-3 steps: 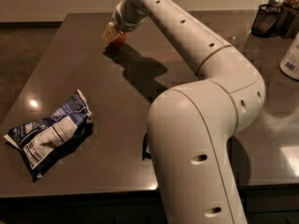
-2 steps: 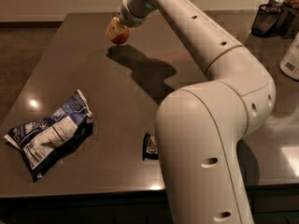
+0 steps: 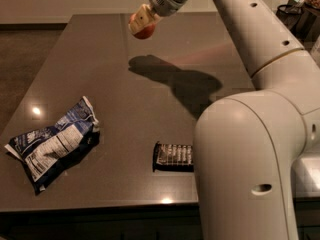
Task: Pick apple
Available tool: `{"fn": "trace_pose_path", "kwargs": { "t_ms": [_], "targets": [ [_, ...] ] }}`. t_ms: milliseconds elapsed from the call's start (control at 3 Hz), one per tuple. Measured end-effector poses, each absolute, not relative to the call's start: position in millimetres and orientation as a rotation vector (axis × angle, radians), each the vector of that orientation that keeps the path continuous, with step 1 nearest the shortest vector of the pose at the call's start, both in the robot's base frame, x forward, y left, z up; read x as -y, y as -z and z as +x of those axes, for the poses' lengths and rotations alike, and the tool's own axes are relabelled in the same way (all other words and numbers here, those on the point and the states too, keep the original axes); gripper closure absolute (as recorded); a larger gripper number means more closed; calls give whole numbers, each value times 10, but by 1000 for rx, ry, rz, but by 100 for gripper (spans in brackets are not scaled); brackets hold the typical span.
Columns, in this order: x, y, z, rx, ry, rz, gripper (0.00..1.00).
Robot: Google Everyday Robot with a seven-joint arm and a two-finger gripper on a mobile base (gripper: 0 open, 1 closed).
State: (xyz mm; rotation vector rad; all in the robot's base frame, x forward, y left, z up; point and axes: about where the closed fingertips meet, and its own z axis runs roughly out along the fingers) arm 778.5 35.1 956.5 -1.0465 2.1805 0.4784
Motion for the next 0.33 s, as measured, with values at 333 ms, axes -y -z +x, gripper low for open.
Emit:
{"fn": "trace_pose_path", "kwargs": {
  "t_ms": [333],
  "targets": [
    [-353,-9561,7786,-2181,-479,-1047,100]
  ]
}}
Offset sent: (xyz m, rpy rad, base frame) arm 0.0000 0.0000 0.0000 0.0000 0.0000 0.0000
